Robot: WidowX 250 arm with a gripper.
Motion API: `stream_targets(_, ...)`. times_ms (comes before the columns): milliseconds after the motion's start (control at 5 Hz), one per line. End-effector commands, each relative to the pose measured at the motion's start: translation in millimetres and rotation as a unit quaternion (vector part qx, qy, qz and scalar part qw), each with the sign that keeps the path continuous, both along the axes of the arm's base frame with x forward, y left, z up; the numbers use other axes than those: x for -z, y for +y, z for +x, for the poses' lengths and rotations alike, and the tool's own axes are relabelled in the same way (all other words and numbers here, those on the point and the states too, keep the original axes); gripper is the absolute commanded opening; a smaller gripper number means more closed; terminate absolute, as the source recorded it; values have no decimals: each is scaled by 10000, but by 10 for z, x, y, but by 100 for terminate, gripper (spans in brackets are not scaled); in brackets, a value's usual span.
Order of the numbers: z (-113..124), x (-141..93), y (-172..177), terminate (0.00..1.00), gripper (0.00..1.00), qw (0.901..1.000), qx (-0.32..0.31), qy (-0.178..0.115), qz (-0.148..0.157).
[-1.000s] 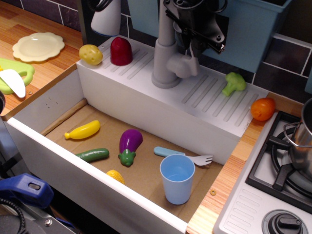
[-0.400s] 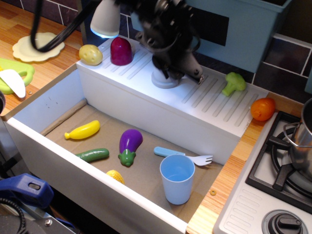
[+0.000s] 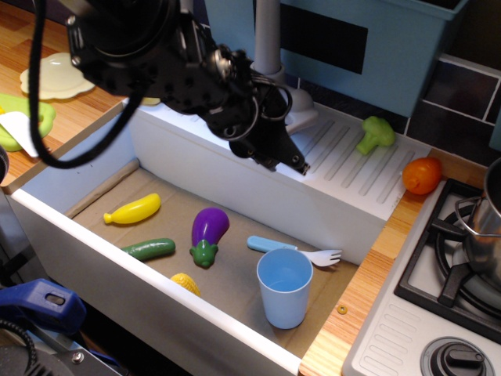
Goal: Turn lever vertical to front
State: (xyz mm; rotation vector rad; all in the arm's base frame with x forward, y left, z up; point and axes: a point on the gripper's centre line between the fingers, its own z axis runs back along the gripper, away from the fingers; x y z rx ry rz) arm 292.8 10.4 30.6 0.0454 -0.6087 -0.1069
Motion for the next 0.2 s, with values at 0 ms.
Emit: stream_targets(0,3,-59,-23,100,100,10000,57,-12,63)
